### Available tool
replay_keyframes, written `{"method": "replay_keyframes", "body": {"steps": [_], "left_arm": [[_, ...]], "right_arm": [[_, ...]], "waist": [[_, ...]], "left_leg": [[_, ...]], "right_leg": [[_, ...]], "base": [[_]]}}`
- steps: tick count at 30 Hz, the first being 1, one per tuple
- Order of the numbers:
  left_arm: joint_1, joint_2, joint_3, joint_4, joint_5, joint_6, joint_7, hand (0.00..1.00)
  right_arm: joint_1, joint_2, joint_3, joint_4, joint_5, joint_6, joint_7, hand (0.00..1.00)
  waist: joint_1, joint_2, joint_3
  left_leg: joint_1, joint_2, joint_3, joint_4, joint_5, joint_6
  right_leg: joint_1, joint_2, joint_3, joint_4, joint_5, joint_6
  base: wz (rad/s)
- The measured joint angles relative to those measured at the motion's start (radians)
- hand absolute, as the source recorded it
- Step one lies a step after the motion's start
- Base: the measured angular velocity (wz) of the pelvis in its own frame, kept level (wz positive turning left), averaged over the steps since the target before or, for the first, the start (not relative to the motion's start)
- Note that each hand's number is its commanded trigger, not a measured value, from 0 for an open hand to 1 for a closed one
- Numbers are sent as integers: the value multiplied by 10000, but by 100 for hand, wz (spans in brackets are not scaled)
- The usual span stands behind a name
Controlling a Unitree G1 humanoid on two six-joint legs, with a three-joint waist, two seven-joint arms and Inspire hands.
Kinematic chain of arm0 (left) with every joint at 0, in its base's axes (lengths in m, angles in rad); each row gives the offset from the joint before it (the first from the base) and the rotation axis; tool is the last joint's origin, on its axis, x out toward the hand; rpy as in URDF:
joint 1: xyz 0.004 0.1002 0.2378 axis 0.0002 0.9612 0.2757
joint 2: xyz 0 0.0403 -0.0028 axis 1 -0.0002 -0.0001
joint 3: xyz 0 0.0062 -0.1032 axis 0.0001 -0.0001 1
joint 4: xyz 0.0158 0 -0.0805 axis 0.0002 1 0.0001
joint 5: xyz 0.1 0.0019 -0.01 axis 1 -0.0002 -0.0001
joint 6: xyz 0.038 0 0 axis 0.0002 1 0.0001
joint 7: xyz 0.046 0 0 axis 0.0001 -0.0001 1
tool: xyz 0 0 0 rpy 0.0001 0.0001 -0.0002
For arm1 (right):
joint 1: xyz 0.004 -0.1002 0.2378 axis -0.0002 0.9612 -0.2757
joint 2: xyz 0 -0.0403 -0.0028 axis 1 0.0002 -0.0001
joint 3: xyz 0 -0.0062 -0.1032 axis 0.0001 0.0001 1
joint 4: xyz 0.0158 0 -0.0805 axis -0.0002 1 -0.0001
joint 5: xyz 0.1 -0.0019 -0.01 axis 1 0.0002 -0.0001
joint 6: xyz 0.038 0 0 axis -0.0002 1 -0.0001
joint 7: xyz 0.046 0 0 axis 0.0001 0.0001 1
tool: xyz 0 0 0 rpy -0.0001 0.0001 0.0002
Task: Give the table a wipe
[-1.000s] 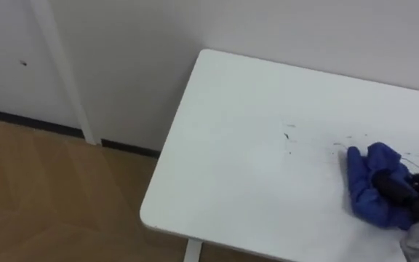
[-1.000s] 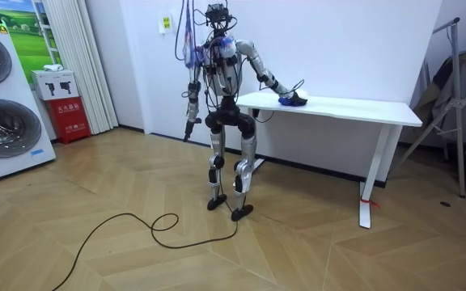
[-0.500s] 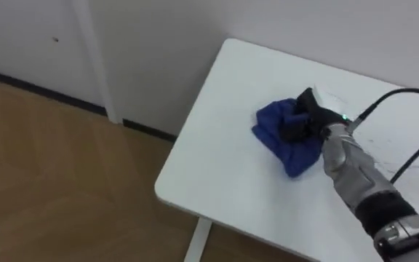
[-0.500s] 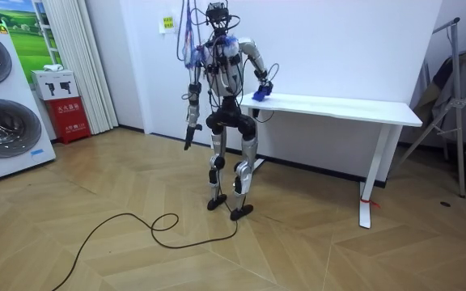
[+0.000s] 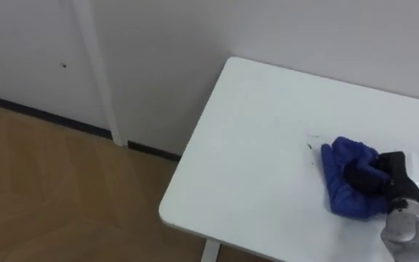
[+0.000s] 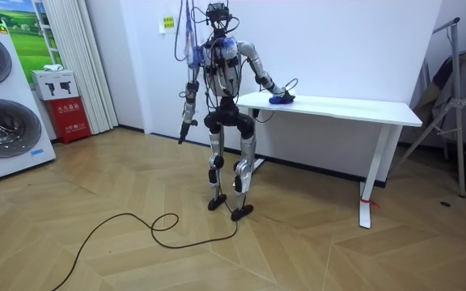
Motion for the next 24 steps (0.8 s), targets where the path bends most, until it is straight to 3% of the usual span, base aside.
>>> {"method": "replay_keyframes", "body": {"steps": [2,3,4,5,8,10,11,12,13,16,18,20,21,24], "left_arm": [[-243,-42,-324,-14,-2,17,120,0],[-375,-56,-506,10,-1,14,119,0],[-470,-58,-551,42,-2,4,118,0],[-683,-44,-689,194,-68,-18,112,0],[-781,-18,-939,278,-830,-73,7,0],[-788,-5,-1025,264,-1086,-105,-162,0],[-659,12,-1054,261,-1097,-112,-206,0],[-567,20,-1053,260,-1148,-112,-221,0],[-390,65,-1043,270,-1232,-99,-338,0],[-33,188,-899,268,-1266,-67,-389,0],[123,203,-548,314,-1241,-14,-382,0],[157,202,-70,467,-1175,-35,-380,0],[162,214,248,478,-1172,-70,-367,0],[152,312,457,468,-1209,-112,-227,0]], "right_arm": [[-929,69,563,282,59,687,91,100],[-1530,80,974,380,6,1169,213,100],[-1846,80,1221,440,-46,1361,306,100],[-2466,117,1711,454,-136,1656,525,100],[-4034,335,3006,520,-240,1769,1040,100],[-4914,359,3083,990,-103,1497,1163,100],[-5290,287,3041,1148,-66,1442,1182,100],[-5393,212,2966,1216,-15,1405,1185,100],[-5435,-53,2687,1389,229,1173,1185,100],[-5224,-885,2031,2474,709,990,1089,100],[-4505,-1344,764,2893,1470,402,1009,100],[-4059,-1400,-230,3154,1882,201,1003,100],[-3571,-1401,-795,3152,2023,81,1004,100],[-2822,-1442,-1175,3150,2411,49,1014,100]], "waist": [[198,5,28],[446,39,75],[591,39,107],[817,44,212],[1295,47,351],[1493,23,472],[1655,48,490],[1651,53,486],[1626,75,474],[1491,70,462],[951,49,434],[619,-32,381],[376,-117,303],[-80,-258,199]], "left_leg": [[-88,66,284,-3,7,-10],[-205,178,552,-5,20,-45],[-277,229,660,-4,36,-72],[-401,343,874,-11,70,-127],[-825,552,1146,-6,164,-275],[-1031,597,1102,8,229,-340],[-1263,595,1003,5,298,-360],[-1368,582,896,47,353,-368],[-1574,532,659,96,398,-365],[-1846,444,194,178,404,-366],[-1902,363,132,196,428,-331],[-1862,342,125,195,430,-328],[-1779,330,144,174,429,-328],[-1496,338,468,124,428,-327]], "right_leg": [[-218,-9,30,50,-7,19],[-528,46,276,204,31,-44],[-676,86,366,226,66,-97],[-891,170,514,238,151,-199],[-1500,307,554,323,269,-385],[-1763,365,522,309,306,-447],[-1952,375,455,301,309,-452],[-2025,364,361,290,310,-453],[-2093,337,161,269,310,-453],[-2020,321,-325,103,308,-450],[-1858,242,-271,-8,280,-405],[-1772,227,-303,-29,273,-393],[-1686,222,-273,-22,273,-392],[-1468,159,-186,-18,259,-369]], "base": [[-52],[-65],[-68],[-52],[-35],[13],[28],[54],[72],[68],[66],[19],[9],[-14]]}}
